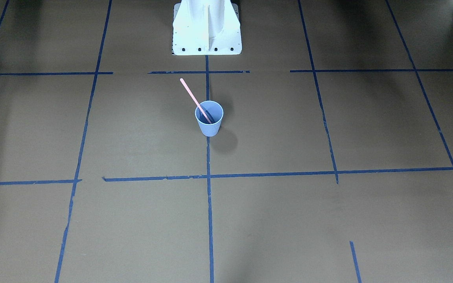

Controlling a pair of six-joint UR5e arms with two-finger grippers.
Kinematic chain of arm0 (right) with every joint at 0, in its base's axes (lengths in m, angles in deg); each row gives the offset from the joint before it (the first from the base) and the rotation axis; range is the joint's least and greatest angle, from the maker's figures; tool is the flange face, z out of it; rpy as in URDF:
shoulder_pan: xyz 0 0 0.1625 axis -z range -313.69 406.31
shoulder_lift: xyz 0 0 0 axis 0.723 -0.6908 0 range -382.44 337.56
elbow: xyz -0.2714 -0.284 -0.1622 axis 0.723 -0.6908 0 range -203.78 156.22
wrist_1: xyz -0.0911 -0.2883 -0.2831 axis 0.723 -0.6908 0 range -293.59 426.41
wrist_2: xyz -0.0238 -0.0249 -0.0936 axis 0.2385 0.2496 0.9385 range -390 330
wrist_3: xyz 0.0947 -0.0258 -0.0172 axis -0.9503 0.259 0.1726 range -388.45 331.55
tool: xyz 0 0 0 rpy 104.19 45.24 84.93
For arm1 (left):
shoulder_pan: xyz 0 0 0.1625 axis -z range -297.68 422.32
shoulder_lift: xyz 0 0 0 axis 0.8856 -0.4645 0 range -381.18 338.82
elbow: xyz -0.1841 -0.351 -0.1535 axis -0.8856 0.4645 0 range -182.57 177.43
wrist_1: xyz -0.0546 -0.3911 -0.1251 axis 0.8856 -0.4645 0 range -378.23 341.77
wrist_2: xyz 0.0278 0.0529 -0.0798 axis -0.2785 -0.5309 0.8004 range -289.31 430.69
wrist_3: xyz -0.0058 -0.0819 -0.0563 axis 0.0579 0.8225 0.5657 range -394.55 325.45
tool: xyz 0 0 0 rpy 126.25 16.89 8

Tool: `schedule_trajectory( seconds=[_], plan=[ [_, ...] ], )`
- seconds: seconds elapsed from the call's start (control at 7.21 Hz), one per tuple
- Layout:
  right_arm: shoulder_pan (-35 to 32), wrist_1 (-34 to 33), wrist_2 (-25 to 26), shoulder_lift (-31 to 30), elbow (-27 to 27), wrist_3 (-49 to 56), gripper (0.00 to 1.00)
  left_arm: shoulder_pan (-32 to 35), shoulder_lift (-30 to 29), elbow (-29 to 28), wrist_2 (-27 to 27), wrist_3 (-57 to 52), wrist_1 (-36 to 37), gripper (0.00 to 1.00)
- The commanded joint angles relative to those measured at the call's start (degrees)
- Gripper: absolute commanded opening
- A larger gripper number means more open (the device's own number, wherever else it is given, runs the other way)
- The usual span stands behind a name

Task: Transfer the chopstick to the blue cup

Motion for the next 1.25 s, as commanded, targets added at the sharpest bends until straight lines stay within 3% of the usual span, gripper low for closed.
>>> schedule_trajectory(
  seconds=[0.0, 0.42, 0.69, 0.83, 1.11],
  plan=[
    [-0.15, 6.54, -0.24, -3.93, -0.32, 0.51, 1.00, -0.13, -0.45, 0.74, 0.73, 6.40, -0.05, 1.00],
    [-0.15, 8.52, -0.33, -4.82, 1.96, -2.14, 1.00, -0.57, -0.37, 3.71, 0.46, 6.60, -0.06, 1.00],
    [-0.24, 8.00, -0.33, -7.54, 9.23, -3.62, 1.00, -2.93, -0.45, 4.34, 0.90, 8.69, 0.12, 1.00],
    [-0.16, 8.17, -0.33, -8.77, 9.61, -4.15, 1.00, -3.73, 0.16, 4.43, 0.64, 8.98, -0.05, 1.00],
    [-0.24, 8.44, -0.33, -9.92, 11.01, -4.16, 1.00, -3.91, 6.36, 12.83, 0.29, 9.24, -0.05, 1.00]
  ],
)
